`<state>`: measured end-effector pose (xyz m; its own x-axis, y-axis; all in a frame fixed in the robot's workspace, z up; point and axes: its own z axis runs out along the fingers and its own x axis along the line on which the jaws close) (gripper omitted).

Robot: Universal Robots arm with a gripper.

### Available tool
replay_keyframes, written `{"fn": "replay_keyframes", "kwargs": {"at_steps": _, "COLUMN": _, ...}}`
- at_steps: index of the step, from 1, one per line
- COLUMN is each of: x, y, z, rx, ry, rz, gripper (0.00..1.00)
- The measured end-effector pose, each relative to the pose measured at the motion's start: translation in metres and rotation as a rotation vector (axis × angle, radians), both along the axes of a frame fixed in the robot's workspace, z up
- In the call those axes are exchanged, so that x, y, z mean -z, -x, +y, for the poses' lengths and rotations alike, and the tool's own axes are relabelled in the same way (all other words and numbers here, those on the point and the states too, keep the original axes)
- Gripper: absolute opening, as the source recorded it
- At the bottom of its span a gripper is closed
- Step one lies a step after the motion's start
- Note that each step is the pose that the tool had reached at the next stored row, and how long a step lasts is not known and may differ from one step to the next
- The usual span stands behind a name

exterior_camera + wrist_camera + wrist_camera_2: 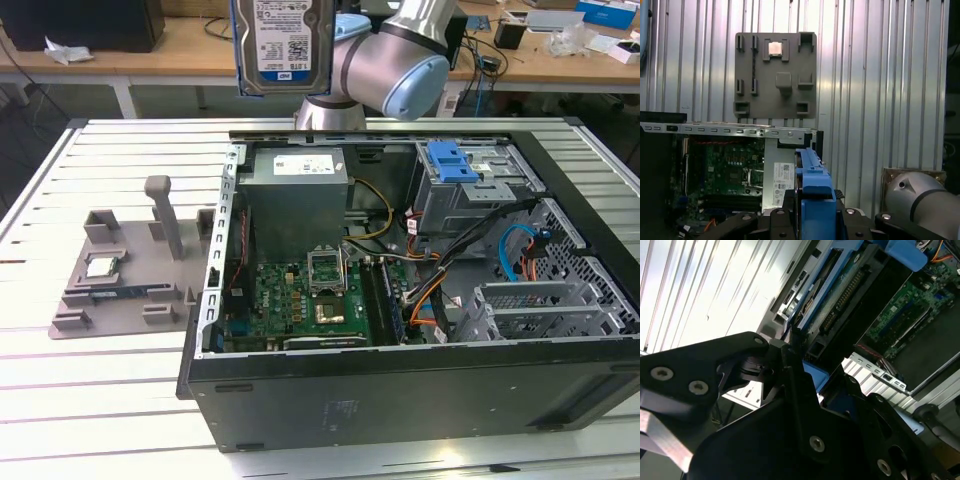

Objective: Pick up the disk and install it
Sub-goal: 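Pick up the disk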

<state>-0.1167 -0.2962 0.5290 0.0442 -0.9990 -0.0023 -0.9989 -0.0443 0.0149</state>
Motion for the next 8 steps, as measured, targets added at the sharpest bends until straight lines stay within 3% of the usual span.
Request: {"fn": "replay_keyframes", "kwargs": {"at_steps": 8, "x": 0.0, "y": -0.024, "z": 0.0002, "rx": 0.0, "ry": 0.0001, "rz": 0.0, "gripper": 0.37}}
